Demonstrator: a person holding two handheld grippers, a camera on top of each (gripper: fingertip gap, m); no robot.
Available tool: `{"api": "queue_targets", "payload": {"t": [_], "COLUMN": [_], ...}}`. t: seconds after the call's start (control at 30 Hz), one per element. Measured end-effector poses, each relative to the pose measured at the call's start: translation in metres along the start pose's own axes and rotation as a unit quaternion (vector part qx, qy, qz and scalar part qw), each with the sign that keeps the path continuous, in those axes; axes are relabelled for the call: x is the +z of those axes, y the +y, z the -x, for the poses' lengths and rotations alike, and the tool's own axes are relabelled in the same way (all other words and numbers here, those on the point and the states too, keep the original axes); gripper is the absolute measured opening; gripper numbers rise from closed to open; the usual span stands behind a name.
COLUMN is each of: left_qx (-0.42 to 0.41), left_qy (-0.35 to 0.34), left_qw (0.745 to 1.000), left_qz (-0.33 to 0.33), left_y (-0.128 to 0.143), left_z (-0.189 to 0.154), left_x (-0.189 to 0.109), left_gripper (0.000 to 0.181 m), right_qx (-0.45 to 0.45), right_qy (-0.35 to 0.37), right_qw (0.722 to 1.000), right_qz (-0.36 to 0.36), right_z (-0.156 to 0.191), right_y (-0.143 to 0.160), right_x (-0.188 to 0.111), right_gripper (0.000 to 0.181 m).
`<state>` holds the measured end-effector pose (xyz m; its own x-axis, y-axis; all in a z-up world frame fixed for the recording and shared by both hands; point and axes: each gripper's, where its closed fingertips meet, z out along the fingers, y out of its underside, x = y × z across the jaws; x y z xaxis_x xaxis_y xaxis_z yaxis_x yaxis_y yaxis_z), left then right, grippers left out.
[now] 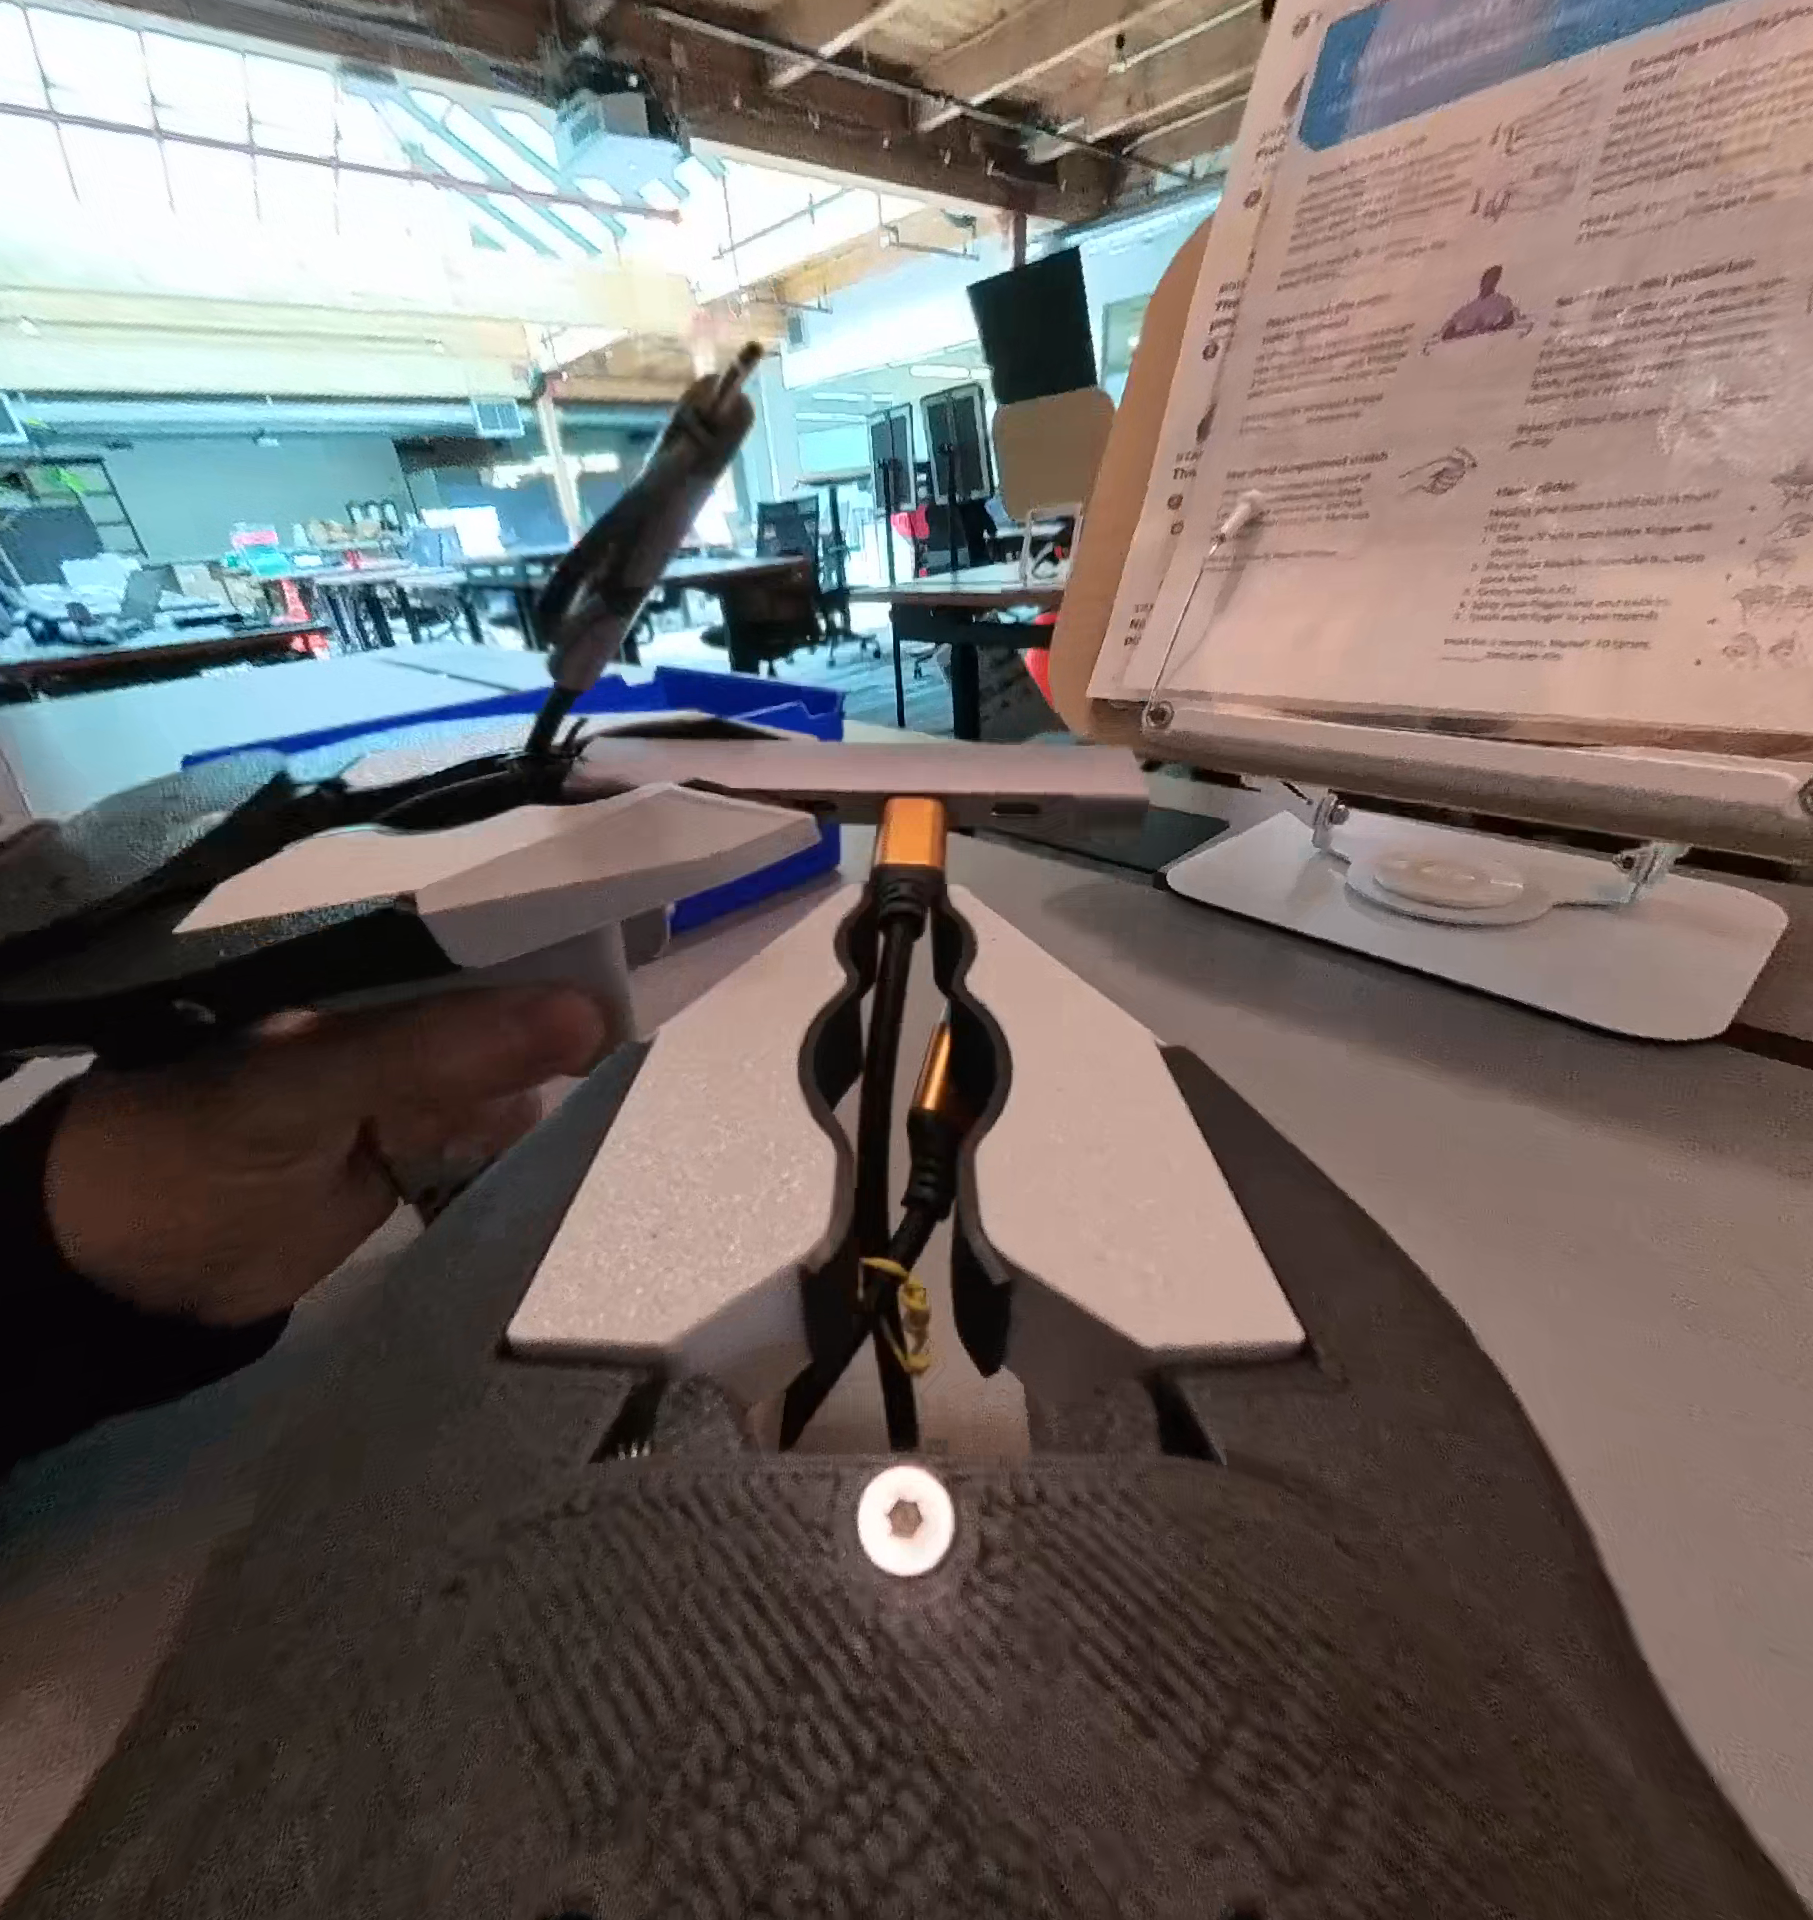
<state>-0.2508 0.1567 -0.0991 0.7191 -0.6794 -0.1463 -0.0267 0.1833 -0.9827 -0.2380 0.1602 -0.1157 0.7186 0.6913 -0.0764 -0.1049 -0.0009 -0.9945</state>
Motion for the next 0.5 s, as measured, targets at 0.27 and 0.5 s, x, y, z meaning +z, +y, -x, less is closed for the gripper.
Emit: {"api": "queue_targets", "payload": {"t": [0.27,0.5], "left_qx": [-0.025,-0.048], "left_qy": [-0.003,0.011], "left_qw": [1.0,0.999], "left_qz": [0.0,-0.001], "left_y": [0.003,0.005], "left_z": [0.005,-0.002], "left_x": [-0.001,0.002], "left_gripper": [0.023,0.023], "right_qx": [0.008,-0.039], "right_qy": [0.008,0.039], "right_qw": [0.998,0.996], "right_qz": [-0.06,-0.072], "right_z": [-0.002,-0.002], "right_y": [-0.015,-0.018], "right_x": [-0.004,-0.006], "right_gripper": [0.018,0.011]}}
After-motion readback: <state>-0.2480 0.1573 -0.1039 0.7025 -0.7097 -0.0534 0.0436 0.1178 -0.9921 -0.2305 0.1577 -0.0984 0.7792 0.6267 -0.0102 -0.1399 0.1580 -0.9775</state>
